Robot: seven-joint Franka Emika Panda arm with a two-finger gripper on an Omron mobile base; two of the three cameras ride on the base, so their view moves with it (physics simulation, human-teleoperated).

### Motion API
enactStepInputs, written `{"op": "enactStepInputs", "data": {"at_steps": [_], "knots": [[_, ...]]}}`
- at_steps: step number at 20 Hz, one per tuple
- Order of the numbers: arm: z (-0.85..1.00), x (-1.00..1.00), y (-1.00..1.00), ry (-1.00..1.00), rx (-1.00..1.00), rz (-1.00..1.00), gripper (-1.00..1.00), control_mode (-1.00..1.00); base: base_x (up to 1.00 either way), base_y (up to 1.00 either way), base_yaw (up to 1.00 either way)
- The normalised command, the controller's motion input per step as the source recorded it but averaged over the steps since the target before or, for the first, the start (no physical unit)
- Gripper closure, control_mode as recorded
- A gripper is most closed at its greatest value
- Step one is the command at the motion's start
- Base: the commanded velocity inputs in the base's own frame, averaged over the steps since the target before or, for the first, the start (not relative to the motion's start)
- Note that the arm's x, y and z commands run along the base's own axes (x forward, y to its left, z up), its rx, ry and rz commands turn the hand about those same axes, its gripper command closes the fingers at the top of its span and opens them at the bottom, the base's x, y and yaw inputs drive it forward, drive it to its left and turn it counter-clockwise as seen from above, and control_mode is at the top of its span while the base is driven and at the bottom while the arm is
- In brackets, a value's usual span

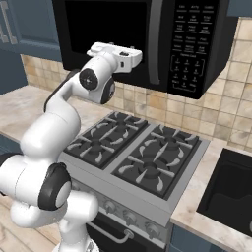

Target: Pick the hotdog bun from the counter and place it in the microwave. Then turn on the microwave.

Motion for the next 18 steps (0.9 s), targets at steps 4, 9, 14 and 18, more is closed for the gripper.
{"op": "enactStepInputs", "data": {"at_steps": [4, 9, 14, 18], "knots": [[0.0, 0.46, -0.11, 0.0, 0.0, 0.0, -1.0, -1.0, 0.0, 0.0, 0.0], [0.0, 0.41, -0.12, 0.0, 0.0, 0.0, -1.0, -1.0, 0.0, 0.0, 0.0], [0.0, -0.02, -0.03, 0.0, 0.0, 0.02, -1.0, -1.0, 0.0, 0.0, 0.0], [0.03, -0.29, 0.0, 0.0, 0.0, 0.03, -1.0, -1.0, 0.0, 0.0, 0.0]]}}
